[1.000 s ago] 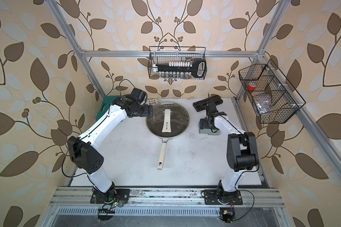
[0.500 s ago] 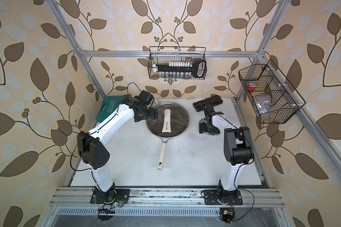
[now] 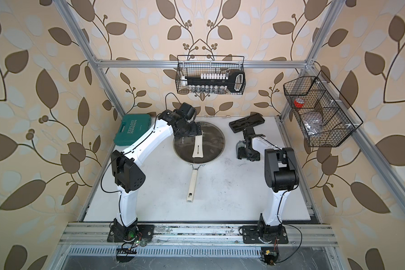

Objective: Wipe the pot lid with a cloth
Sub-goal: Pick up the cleaning item at the center of the board.

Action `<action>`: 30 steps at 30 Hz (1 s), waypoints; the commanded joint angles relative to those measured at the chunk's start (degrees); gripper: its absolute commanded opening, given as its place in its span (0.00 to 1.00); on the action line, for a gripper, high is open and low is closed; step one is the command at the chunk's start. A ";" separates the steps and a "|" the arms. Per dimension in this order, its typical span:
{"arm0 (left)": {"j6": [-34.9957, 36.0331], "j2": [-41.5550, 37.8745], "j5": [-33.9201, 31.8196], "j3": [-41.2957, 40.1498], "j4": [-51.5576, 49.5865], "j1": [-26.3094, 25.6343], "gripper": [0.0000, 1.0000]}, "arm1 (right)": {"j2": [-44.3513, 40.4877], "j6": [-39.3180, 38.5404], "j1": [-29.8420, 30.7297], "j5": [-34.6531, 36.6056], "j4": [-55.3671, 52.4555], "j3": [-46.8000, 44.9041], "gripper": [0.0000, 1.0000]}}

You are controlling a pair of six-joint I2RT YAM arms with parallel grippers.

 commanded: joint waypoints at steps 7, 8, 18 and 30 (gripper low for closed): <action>-1.36 7.40 -0.94 10.76 -6.32 -1.32 0.99 | 4.08 1.40 -0.11 -0.90 -0.09 1.39 0.64; -1.38 7.58 -0.94 10.77 -6.45 -1.42 0.99 | 4.29 1.47 -0.11 -0.94 -0.10 1.37 0.61; -0.38 10.17 -2.18 12.99 -9.64 -2.18 0.99 | 4.58 2.03 -0.14 -1.72 -0.63 1.37 0.24; 1.04 13.56 -1.66 17.48 -11.61 -2.85 0.99 | 2.76 0.84 -0.12 -2.14 -3.29 2.81 0.00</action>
